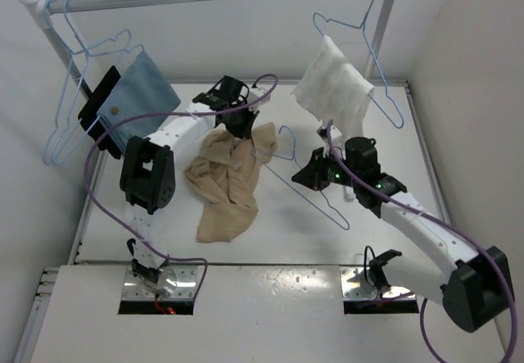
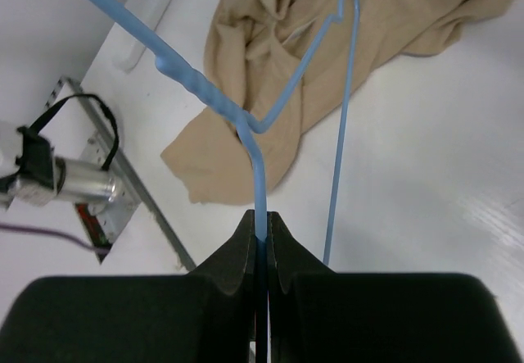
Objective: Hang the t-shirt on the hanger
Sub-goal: Place tshirt on hanger
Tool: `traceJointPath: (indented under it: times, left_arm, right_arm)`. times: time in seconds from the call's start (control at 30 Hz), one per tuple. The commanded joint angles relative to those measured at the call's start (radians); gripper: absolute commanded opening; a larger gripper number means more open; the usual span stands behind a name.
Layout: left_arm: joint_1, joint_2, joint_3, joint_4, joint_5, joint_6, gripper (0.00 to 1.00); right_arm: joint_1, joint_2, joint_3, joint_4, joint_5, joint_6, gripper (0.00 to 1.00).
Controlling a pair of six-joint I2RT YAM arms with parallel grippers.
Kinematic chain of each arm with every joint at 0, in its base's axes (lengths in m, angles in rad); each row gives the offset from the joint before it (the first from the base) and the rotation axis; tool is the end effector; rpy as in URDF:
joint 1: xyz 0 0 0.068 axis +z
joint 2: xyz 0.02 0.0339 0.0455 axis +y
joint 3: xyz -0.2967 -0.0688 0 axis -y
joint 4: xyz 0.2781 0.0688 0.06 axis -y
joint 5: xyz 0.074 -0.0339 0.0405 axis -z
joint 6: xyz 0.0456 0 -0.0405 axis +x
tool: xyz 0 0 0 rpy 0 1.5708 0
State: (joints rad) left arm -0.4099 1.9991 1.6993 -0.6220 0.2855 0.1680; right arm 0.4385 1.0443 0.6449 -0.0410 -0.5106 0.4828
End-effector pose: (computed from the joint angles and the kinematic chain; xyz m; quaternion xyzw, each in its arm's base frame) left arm 0.4515 -0.2102 0.2648 0.3108 0.8864 -0.1719 0.2970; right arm 0.2199 0.1278 0.2686 -0.1171 0.8199 0.4214 0.3694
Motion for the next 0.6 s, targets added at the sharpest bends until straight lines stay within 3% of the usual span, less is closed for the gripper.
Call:
traceJointPath:
  times: [0.0, 0.2, 0.33, 0.43, 0.57]
  left_arm:
    - [-0.017, -0.032, 0.043, 0.013, -0.006, -0.048, 0.0]
    - [-0.026, -0.033, 0.023, 0.013, -0.016, -0.048, 0.0]
    - [-0.026, -0.022, 0.014, 0.013, 0.018, -0.058, 0.17]
    - [-0.026, -0.013, 0.014, 0.013, 0.03, -0.058, 0.23]
    - [-0.026, 0.049, 0.005, 0.022, 0.0, -0.032, 0.4]
  right_arm:
    - [0.019, 0.058, 0.031, 0.139, 0.093, 0.063, 0.0]
    - [0.029, 0.154, 0.041, 0.276, 0.151, 0.12, 0.0]
    - [0.049, 0.183, 0.05, 0.286, 0.276, 0.178, 0.0]
    - [0.049, 0.183, 0.027, 0.296, 0.43, 0.259, 0.0]
    - [0.069, 0.212, -0.011, 0.412, 0.552, 0.336, 0.0]
